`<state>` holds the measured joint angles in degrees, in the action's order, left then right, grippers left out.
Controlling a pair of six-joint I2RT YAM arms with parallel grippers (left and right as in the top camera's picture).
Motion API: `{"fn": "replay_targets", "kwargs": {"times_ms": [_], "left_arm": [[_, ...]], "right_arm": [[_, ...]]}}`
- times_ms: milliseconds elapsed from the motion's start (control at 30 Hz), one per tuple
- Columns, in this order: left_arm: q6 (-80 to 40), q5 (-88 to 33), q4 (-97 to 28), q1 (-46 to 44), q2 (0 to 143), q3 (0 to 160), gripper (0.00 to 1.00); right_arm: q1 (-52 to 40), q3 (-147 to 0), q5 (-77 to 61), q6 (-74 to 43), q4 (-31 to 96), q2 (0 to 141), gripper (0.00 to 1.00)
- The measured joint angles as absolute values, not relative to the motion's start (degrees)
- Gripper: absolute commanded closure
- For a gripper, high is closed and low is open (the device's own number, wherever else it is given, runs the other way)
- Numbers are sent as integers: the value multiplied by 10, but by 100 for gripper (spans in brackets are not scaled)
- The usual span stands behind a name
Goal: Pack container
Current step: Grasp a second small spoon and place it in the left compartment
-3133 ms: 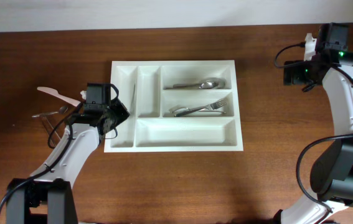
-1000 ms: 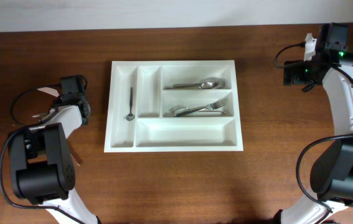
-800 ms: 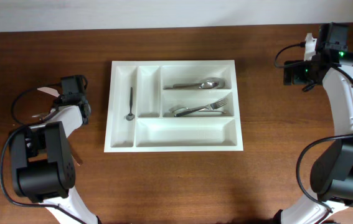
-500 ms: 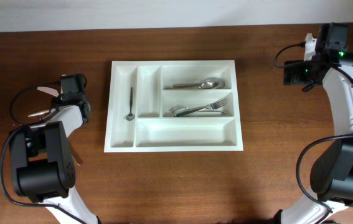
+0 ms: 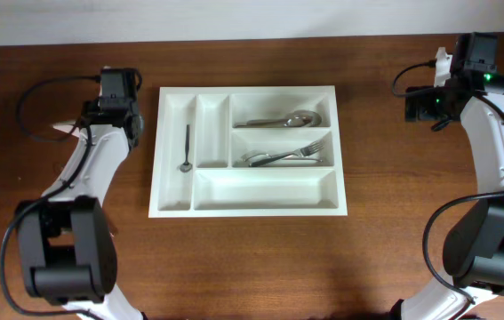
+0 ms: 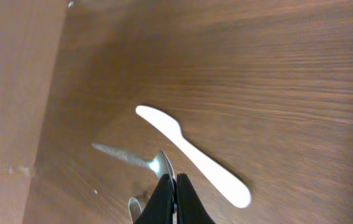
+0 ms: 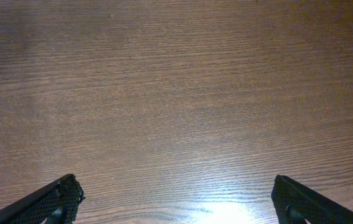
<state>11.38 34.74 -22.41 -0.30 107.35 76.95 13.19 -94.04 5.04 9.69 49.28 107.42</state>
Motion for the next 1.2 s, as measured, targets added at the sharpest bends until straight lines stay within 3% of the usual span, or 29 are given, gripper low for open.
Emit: {"fn": "replay_targets", "kwargs": {"times_ms": [267, 533, 1000, 1200], "left_arm": [[197, 162, -362, -103, 1047, 794, 98], [264, 122, -401, -199, 1044, 794, 98], [307, 58, -383, -195, 1044, 794, 98], [308, 43, -382, -143, 1044, 794, 98]], "right_arm": [[132, -940, 51, 97, 493, 1074, 1], [132, -940, 50, 97, 493, 1074, 1], [132, -940, 50, 97, 493, 1074, 1], [132, -940, 51, 97, 493, 1074, 1]]}}
